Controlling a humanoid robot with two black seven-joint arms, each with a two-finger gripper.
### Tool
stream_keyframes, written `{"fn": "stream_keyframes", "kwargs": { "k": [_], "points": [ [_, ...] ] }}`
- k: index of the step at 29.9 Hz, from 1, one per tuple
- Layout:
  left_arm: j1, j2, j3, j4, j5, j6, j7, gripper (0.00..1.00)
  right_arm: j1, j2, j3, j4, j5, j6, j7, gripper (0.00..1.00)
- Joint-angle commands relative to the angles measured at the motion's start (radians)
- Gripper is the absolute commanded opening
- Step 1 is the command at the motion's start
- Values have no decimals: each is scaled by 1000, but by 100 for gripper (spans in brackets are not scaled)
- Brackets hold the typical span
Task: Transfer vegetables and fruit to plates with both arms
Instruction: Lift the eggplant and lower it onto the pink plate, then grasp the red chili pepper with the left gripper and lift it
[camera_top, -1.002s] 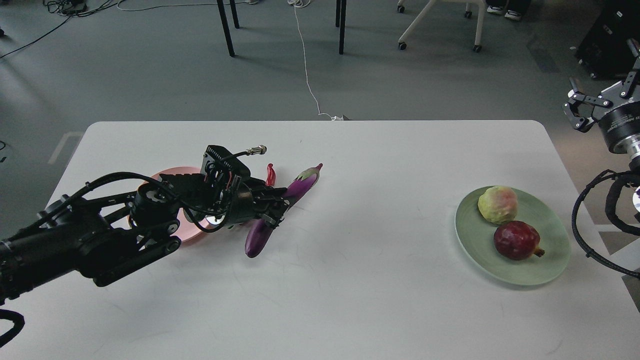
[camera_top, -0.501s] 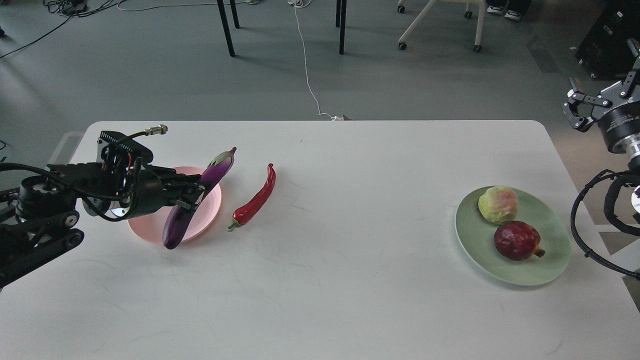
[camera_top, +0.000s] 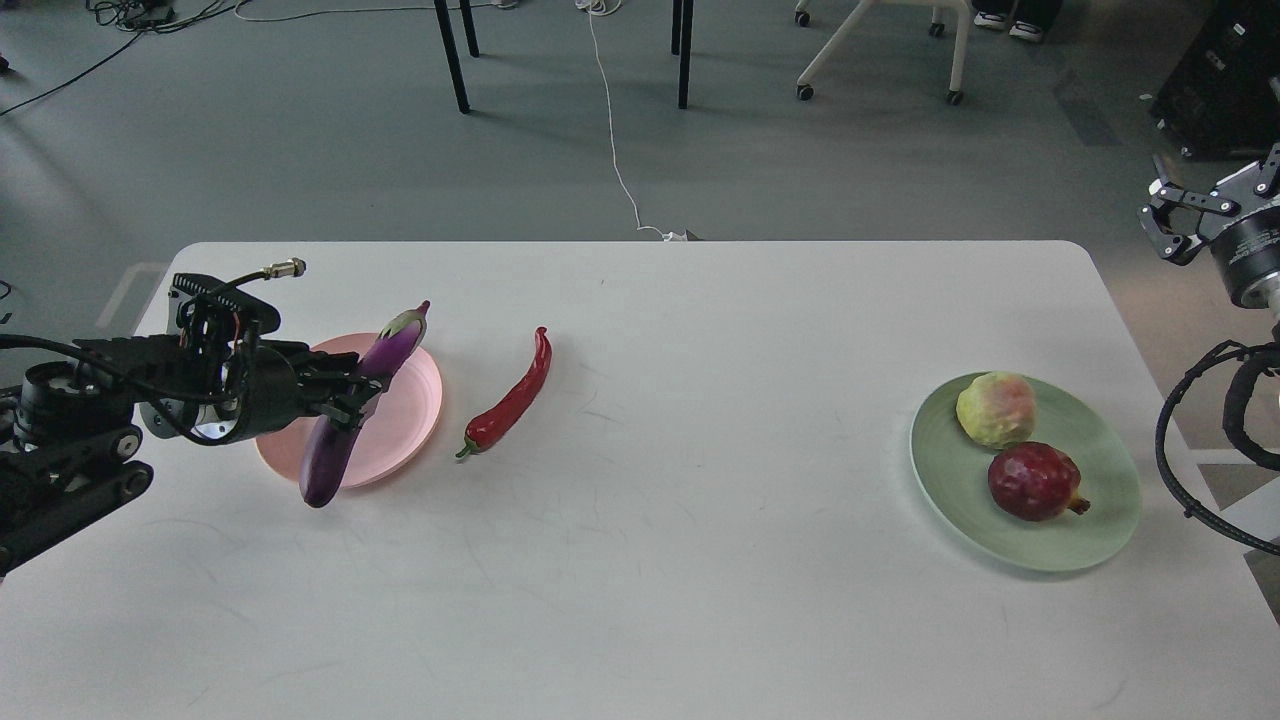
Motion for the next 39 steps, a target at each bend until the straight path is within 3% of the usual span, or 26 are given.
{"fn": "stream_keyframes", "kwargs": {
  "k": [1, 2, 4, 8, 15, 20, 25, 30, 35, 39],
  "points": [
    [3, -1, -10, 2, -3, 18, 0, 71, 0, 0, 0, 0, 0, 0, 0, 99],
    [3, -1, -13, 2, -13, 44, 0, 80, 0, 1, -1, 0, 0, 0, 0, 99],
    [0, -1, -12, 2, -53, 87, -2, 83, 0, 1, -1, 0, 0, 0, 0, 99],
    [-15, -15, -16, -2, -110, 92, 1, 83, 0, 5, -1, 0, 0, 0, 0, 99],
    [-86, -158, 1, 14, -101, 92, 21, 82, 0, 2, -1, -2, 0, 0, 0, 99],
    [-84, -314, 46, 151, -46, 90, 23, 78, -2, 0, 0, -5, 0, 0, 3, 99],
    [-83, -353, 102, 232, 68, 92, 17, 75, -2, -6, 2, -3, 0, 0, 3, 99],
    [-70, -359, 105, 235, 72, 92, 17, 67, -2, -6, 0, -5, 0, 0, 3, 99],
    [-70, -363, 143, 234, 72, 93, 18, 53, -2, -6, 0, -3, 0, 0, 3, 99],
    [-69, -394, 151, 234, 74, 92, 18, 33, -2, -6, 0, -5, 0, 0, 3, 99]
  ]
}}
